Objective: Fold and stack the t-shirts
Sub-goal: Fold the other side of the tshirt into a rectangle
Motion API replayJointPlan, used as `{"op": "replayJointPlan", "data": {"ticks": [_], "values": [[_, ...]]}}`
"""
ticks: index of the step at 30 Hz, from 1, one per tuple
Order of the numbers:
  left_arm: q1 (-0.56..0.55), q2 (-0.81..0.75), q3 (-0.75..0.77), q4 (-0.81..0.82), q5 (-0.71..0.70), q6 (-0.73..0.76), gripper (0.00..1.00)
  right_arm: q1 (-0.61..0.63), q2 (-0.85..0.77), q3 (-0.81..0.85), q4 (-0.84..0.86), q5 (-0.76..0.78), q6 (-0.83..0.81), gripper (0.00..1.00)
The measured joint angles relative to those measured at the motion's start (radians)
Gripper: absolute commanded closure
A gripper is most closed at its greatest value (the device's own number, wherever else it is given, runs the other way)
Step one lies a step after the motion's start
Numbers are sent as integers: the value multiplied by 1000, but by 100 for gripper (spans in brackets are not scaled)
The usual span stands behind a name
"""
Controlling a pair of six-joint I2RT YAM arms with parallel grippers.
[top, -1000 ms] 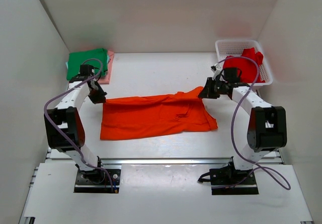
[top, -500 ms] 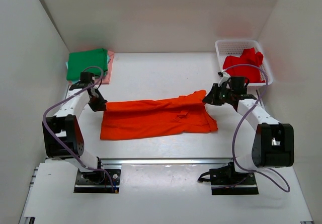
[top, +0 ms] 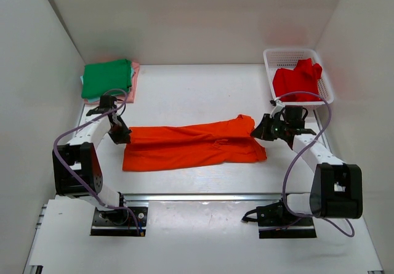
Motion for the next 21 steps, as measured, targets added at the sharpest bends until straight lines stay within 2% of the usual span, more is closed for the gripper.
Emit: {"op": "replayJointPlan", "data": {"ticks": [13,14,16,18,19,21], "values": [[5,-10,-60,24,-19,-8,100,0,-60,-119,32,0,0,100],[6,-10,-60,26,-23,-8,86,3,-62,-125,31,0,0,93],[9,-10,-60,28,-25,-11,83,5,-68,-128,23,8,0,82],[13,-10,-60,28,-25,-18,76,20,-82,-128,5,42,-1,82],[15,-11,-60,29,-25,-18,62,32,-95,-128,-9,64,-3,82],[14,-17,-57,32,-26,-23,62,61,-132,-128,-31,121,-3,76]]}}
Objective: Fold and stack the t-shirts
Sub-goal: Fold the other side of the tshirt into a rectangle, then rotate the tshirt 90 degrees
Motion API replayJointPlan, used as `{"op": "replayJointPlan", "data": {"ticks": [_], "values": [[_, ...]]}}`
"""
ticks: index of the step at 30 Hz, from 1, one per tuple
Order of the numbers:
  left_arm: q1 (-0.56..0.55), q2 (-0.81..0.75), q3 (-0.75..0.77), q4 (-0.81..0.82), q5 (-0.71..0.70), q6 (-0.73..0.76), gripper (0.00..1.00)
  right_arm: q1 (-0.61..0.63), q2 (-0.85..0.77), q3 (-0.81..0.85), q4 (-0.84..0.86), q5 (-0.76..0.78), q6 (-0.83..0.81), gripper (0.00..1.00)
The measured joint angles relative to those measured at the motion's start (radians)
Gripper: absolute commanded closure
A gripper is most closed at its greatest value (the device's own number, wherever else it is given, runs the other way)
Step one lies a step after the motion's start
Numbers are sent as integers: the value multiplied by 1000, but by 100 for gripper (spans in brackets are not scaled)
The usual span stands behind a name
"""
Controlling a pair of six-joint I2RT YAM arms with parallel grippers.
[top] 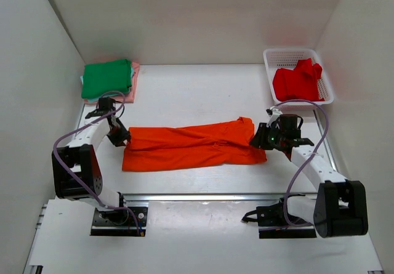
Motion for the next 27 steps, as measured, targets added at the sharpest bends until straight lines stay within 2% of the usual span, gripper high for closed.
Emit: {"op": "replayJointPlan", "data": {"ticks": [1,3,6,8,12,13,17,22,27], "values": [[-3,-5,8,-1,-3,-5,62,13,-23,1,-9,30,2,69],[-14,-8,45,-3,-5,-8,62,33,-61,10,-30,87,8,61],[-50,-7,124,20,-5,-9,69,49,-77,50,-60,158,19,62],[-80,-7,149,53,-5,-5,77,64,-73,79,-68,192,27,70],[-153,26,154,89,-1,-1,94,150,-40,103,-69,223,68,100],[-166,47,153,94,2,-3,98,174,-21,103,-72,228,79,100],[-219,156,128,104,2,-9,98,244,103,105,-85,239,132,100],[-277,243,122,62,-11,-12,100,254,324,189,-165,246,157,99],[-337,266,147,26,-4,-8,100,242,629,548,-273,243,146,100]]}}
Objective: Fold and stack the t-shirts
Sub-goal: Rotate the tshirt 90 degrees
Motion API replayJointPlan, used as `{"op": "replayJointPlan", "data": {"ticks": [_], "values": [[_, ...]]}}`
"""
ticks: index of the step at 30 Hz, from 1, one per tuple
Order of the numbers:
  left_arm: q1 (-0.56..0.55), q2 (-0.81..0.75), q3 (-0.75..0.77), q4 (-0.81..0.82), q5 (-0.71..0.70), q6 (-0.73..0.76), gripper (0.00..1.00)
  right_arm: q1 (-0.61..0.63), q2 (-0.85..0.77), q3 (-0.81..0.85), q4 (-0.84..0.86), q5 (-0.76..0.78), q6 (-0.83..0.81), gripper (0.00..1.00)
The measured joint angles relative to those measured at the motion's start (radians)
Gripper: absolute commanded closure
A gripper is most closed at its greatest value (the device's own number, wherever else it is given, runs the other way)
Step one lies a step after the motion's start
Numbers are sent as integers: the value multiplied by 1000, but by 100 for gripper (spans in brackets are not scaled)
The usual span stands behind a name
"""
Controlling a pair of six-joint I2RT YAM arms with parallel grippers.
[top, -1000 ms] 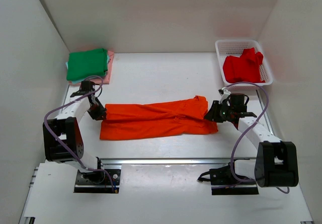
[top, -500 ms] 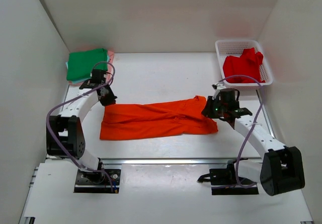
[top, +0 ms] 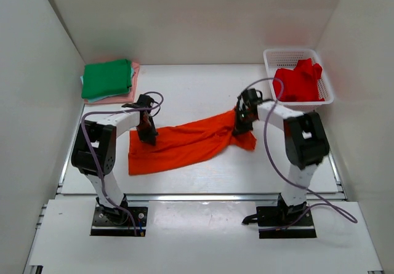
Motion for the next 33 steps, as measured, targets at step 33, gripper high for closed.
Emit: {"op": "replayJointPlan", "data": {"ticks": [33], "values": [[48,-332,-260,5,217,-124,100,463,-27,150,208,-158,-26,100]]}}
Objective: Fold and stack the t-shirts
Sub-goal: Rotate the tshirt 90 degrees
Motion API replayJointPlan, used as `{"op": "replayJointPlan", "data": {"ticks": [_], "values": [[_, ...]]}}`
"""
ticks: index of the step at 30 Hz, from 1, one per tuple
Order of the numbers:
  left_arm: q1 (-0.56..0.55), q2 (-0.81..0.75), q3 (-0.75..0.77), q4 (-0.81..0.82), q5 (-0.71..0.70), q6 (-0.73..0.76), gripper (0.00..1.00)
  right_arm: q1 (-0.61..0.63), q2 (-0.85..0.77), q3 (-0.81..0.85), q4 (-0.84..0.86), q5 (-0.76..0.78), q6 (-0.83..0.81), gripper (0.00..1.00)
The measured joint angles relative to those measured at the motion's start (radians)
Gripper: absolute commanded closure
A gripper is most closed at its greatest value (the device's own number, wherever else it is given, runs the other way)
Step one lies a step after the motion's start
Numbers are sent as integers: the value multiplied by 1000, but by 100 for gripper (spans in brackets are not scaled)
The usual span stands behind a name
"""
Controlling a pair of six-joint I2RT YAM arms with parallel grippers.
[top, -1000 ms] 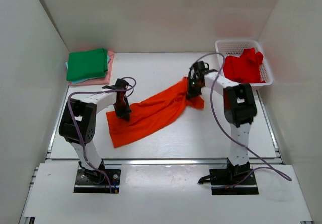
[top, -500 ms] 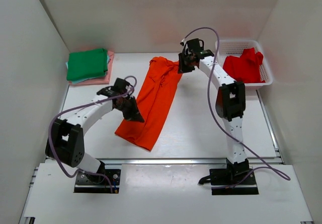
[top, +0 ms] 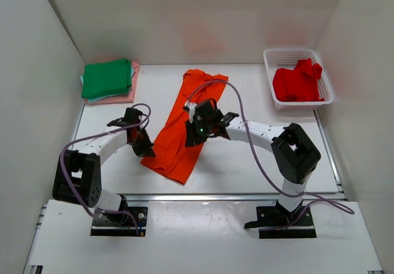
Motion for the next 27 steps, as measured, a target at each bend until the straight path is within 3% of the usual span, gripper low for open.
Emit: {"op": "replayJointPlan", "data": {"ticks": [11,18,23,27], "values": [[-87,-66,-187,85,-45,7,100,58,15,-303,123,-86,86,100],[-209,-137,-256,127,0,-37,100,-31,-71,-401,105,-69,88,100],[-367,-125,-258,133,48,-92,100,-119,-136,-443,43,-32,64,100],[-430,-103,-240,115,77,-127,100,-156,-192,-463,-34,20,34,100]]}}
